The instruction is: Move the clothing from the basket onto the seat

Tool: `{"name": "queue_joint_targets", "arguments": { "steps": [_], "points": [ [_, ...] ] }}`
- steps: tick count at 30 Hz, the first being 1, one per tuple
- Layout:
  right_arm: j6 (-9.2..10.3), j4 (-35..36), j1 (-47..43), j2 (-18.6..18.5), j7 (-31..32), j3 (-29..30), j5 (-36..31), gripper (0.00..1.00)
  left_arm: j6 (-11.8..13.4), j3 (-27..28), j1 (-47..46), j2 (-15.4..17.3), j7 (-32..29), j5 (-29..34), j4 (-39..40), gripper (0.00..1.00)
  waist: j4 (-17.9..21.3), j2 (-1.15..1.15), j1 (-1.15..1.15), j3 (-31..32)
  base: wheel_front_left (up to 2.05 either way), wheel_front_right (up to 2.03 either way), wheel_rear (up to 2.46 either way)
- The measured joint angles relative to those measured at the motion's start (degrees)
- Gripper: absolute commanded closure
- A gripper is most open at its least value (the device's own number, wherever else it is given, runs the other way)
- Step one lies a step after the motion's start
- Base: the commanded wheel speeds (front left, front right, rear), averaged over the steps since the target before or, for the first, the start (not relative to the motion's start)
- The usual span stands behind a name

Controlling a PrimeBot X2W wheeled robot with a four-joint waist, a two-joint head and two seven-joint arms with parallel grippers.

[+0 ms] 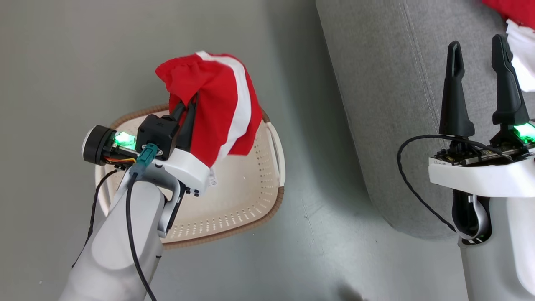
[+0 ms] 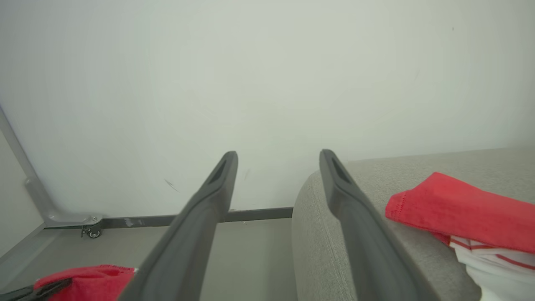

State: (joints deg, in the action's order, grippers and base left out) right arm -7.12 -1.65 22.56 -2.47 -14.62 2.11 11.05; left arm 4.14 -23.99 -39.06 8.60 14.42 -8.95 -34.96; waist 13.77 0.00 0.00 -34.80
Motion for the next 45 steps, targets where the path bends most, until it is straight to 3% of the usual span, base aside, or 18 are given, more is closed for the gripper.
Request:
{"name": "queue_joint_targets", "arguments": {
  "steps": [21, 31, 38, 45],
  "points": [
    [0.0, -3.02, -2.35, -1.35, 0.0, -0.05, -2.13, 0.0, 1.93, 1.16, 8.26, 1.72, 0.05, 0.69, 16.0, 1.0, -5.33, 0.0, 0.0, 11.44, 0.0, 0.0, 0.0],
    [0.0, -7.3, -5.35, -3.52, 0.0, -6.42, -2.69, 0.0, 1.94, 0.92, 11.31, 2.21, 0.05, 1.04, 20.0, 1.0, -7.8, 0.0, 0.0, 17.34, 0.0, 0.0, 0.0],
    [0.0, -9.9, -6.41, -5.75, 2.41, -16.12, 0.23, 0.0, 1.56, -0.33, 12.12, 2.23, 0.05, 1.14, 22.35, 1.0, -9.76, 0.0, 0.0, 21.89, 0.0, 0.0, 0.0],
    [0.0, -10.23, -7.61, -10.27, 6.94, -26.31, 6.7, 0.0, 0.41, -1.57, 13.47, 2.29, 0.05, 1.83, 23.72, 1.0, -11.32, 0.0, 0.0, 25.51, 0.0, 0.0, 0.0]
  ]
}}
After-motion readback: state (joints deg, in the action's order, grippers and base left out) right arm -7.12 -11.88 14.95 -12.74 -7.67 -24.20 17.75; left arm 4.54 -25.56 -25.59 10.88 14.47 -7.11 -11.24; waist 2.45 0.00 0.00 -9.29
